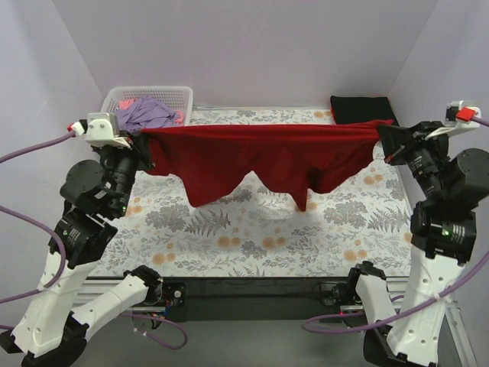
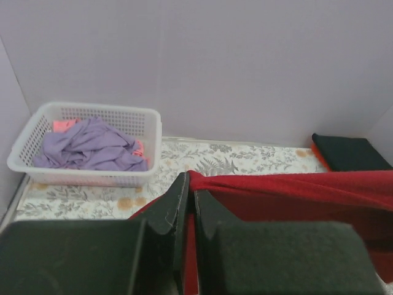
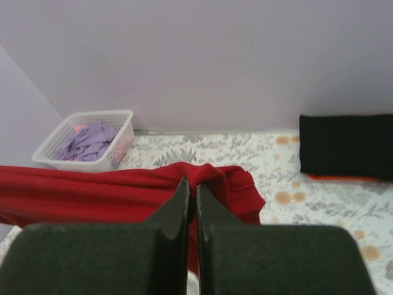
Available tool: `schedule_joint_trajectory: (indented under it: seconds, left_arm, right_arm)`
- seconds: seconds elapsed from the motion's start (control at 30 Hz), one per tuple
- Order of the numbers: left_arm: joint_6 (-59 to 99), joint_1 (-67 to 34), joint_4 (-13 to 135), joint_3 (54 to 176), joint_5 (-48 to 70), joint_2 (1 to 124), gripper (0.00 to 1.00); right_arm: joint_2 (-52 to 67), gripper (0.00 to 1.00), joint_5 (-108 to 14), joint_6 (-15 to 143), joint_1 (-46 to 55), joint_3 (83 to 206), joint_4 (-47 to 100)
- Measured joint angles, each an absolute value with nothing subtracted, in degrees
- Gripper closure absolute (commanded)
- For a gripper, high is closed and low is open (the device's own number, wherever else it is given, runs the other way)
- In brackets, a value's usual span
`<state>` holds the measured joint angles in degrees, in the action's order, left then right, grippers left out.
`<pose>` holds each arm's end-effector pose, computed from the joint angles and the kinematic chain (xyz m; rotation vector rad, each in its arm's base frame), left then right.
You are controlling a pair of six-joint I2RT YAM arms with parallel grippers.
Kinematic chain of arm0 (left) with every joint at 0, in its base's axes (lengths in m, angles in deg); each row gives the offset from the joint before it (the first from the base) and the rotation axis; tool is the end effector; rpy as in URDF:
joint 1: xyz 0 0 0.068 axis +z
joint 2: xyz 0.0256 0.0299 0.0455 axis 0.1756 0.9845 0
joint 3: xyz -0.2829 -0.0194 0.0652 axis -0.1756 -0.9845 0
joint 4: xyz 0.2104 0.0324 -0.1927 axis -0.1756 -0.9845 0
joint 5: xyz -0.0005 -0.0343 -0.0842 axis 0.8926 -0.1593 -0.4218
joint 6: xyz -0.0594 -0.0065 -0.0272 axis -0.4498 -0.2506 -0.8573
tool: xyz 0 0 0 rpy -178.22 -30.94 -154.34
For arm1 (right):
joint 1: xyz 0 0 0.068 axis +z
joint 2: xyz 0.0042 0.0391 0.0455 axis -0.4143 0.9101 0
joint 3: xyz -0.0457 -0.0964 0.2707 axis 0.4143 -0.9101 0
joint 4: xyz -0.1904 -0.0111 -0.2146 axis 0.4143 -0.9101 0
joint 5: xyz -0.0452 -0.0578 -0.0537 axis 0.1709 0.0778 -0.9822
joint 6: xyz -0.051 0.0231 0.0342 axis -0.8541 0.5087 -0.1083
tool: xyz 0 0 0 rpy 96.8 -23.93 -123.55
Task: Fold and stack the t-shirts
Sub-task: Flatten the tshirt out
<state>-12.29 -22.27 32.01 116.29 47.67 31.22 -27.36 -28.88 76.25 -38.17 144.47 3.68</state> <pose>0.1375 -0.0577 0.5004 -0.5607 1.4745 -0.6764 0.1506 -0.0135 0.5169 0.0530 1.4835 0.4074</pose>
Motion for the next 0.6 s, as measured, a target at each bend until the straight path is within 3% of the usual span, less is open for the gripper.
schedule_joint_trajectory:
  seconds: [0.37, 0.6]
  left_arm:
    - [-3.5, -22.3, 31.2, 130.7, 45.1, 37.5, 1.00]
    - [6.9, -21.8, 46.0, 120.9, 48.8, 48.2, 1.00]
  right_arm:
    - [-29.1, 0.99, -33.1, 72.1, -38.0, 159.0, -3.3]
    - [-20.6, 0.97, -33.1, 71.9, -38.0, 152.8, -1.6]
